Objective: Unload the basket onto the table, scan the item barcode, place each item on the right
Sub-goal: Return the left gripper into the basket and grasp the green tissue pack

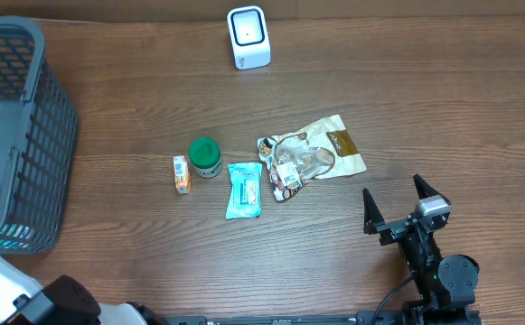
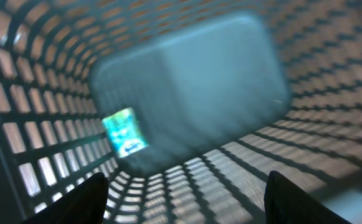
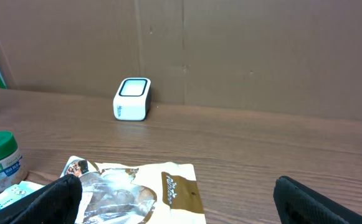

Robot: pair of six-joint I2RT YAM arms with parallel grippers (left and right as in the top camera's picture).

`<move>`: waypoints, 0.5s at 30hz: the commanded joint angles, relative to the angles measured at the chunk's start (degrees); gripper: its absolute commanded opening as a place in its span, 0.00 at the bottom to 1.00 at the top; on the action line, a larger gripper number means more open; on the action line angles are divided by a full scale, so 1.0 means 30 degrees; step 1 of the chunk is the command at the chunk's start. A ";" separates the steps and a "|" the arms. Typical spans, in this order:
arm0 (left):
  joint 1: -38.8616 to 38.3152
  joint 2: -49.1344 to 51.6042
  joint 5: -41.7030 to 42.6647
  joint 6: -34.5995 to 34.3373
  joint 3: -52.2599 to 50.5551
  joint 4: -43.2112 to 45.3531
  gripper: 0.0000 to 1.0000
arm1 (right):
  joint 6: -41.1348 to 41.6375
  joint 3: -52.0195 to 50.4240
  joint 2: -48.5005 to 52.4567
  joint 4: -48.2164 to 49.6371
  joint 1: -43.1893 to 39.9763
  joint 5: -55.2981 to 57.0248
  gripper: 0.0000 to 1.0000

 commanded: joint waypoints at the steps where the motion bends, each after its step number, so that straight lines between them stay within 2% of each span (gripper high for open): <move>1: 0.0911 0.0080 -0.0175 -0.0656 -0.2412 0.0750 0.64 | 0.0087 -0.0204 -0.0226 0.0102 -0.0087 -0.0102 1.00; 7: 0.1158 0.0743 -0.0357 0.0058 -0.6171 0.3767 0.63 | 0.0087 -0.0204 -0.0226 0.0102 -0.0087 -0.0102 1.00; 15: 0.1137 0.3177 -0.1406 0.0146 -0.6564 0.4408 0.61 | 0.0087 -0.0204 -0.0226 0.0102 -0.0087 -0.0095 1.00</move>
